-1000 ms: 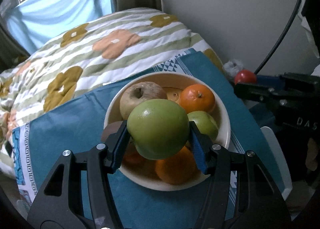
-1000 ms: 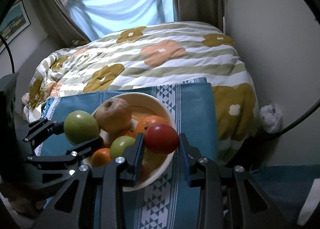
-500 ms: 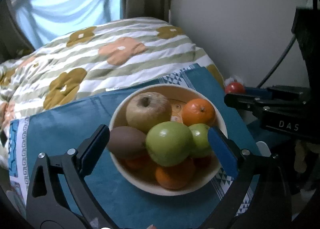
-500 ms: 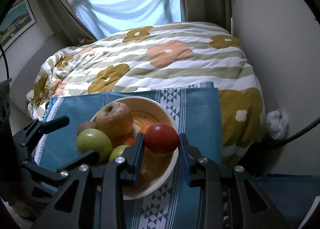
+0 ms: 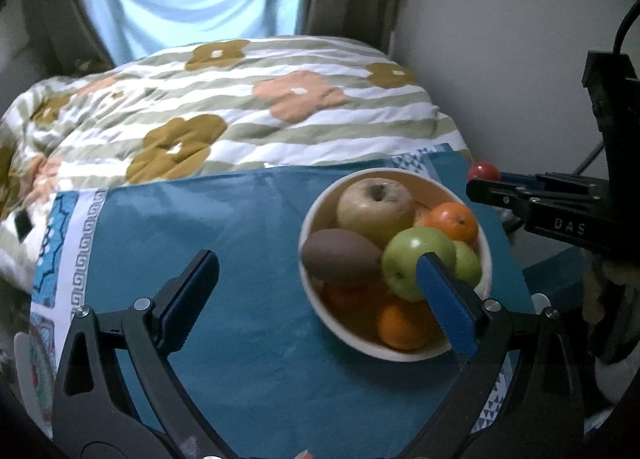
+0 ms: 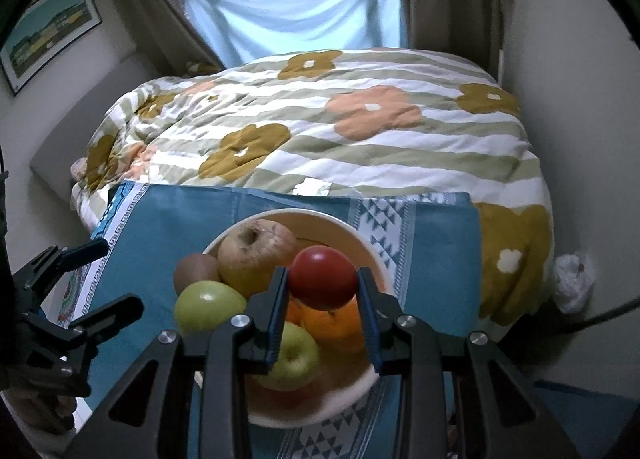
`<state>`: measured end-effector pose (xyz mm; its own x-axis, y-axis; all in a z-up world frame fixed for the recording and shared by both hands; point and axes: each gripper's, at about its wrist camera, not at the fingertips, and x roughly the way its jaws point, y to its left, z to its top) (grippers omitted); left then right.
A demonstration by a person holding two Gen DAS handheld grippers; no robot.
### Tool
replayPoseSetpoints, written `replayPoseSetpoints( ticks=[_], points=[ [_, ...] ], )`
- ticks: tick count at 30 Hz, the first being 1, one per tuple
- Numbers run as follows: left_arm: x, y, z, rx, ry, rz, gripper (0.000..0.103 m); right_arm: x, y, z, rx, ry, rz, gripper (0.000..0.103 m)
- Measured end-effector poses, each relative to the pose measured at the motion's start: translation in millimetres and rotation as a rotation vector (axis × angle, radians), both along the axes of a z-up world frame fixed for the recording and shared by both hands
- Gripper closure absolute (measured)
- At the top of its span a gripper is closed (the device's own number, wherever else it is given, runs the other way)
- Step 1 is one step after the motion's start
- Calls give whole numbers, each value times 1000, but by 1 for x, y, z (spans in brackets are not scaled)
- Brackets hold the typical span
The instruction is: Organize fruits
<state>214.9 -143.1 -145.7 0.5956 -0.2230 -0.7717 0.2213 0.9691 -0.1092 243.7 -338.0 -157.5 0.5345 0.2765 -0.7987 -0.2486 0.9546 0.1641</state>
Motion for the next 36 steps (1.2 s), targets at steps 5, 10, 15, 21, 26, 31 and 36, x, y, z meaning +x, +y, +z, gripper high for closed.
replayPoseSetpoints(
  ticks=[5, 10, 15, 21, 26, 31, 36],
  points=[
    [0, 11, -6, 5, 15, 55, 0, 18, 6, -14, 0, 1, 66, 72],
    [1, 21, -17, 12, 46, 110, 0, 33, 2, -29, -6, -3, 107, 72],
    [1, 30, -25, 14, 80, 149, 0, 35, -1, -37, -7, 15, 132, 72],
    [0, 36, -25, 18, 89, 159, 0, 27, -3, -38, 2, -1, 128, 19],
    [-4, 41, -18, 8, 76, 159, 0, 21, -3, -29, 6, -21, 101, 19],
    [-16, 51, -2, 1, 40, 155, 0, 3, 3, -10, -3, -56, 75, 13],
    [-39, 66, 24, -11, -18, 144, 0, -26, 15, 20, -8, -106, 40, 4]
  ],
)
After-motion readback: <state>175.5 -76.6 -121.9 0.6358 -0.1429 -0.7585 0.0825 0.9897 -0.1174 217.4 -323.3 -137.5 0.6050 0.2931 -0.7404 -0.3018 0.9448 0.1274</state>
